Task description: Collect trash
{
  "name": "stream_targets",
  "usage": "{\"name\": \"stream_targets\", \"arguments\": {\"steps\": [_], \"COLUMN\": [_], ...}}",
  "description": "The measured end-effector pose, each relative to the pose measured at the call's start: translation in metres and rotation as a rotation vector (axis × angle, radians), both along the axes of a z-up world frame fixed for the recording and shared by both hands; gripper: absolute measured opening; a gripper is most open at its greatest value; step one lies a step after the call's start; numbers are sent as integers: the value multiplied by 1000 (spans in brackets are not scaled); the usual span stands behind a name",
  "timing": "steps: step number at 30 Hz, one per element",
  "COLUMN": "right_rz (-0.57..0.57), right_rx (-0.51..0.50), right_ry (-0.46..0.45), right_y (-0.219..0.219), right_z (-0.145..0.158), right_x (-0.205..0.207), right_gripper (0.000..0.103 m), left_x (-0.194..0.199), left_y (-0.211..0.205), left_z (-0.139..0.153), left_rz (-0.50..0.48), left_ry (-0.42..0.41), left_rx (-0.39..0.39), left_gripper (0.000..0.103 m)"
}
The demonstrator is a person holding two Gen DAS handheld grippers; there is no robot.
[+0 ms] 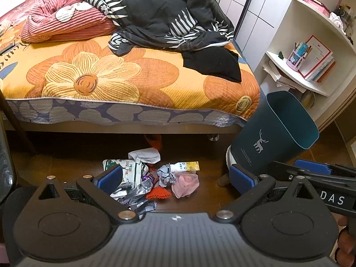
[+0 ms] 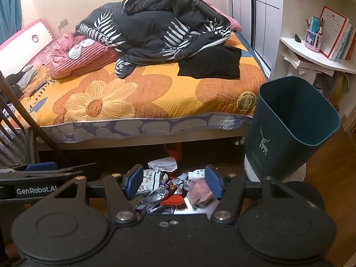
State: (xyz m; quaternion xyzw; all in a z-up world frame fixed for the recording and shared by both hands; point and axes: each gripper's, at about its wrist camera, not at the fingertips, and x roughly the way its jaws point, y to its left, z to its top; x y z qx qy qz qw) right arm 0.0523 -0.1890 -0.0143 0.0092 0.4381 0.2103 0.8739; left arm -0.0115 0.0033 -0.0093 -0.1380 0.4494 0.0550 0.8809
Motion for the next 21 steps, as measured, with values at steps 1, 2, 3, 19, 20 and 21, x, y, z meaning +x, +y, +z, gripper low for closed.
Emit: {"name": "stream_targets", "arguments": {"steps": [1, 2, 3, 19, 20, 21], "right_rz": [0, 1, 1, 0, 1, 1], "right_rx": [0, 0, -1, 0, 0, 0], "right_ry": [1, 0, 1, -1, -1, -1], "right_y": [0, 0, 0, 1, 1, 1], "right_z": [0, 0, 0, -1, -1, -1], "right_x": [0, 1, 1, 0, 0, 1], "right_gripper": [61, 61, 61, 61, 61, 61], "left_x": [0, 0, 0, 0, 0, 1], "left_y": [0, 0, 0, -1, -1, -2], "left_z": [0, 0, 0, 0, 0, 0], "left_rz": [-1, -1, -1, 0, 0, 1], "left_ry": [0, 0, -1, 0, -1, -1], "left_rx": [-1, 0, 0, -2, -2, -2], "left_gripper": [102, 102, 102, 102, 102, 102]}}
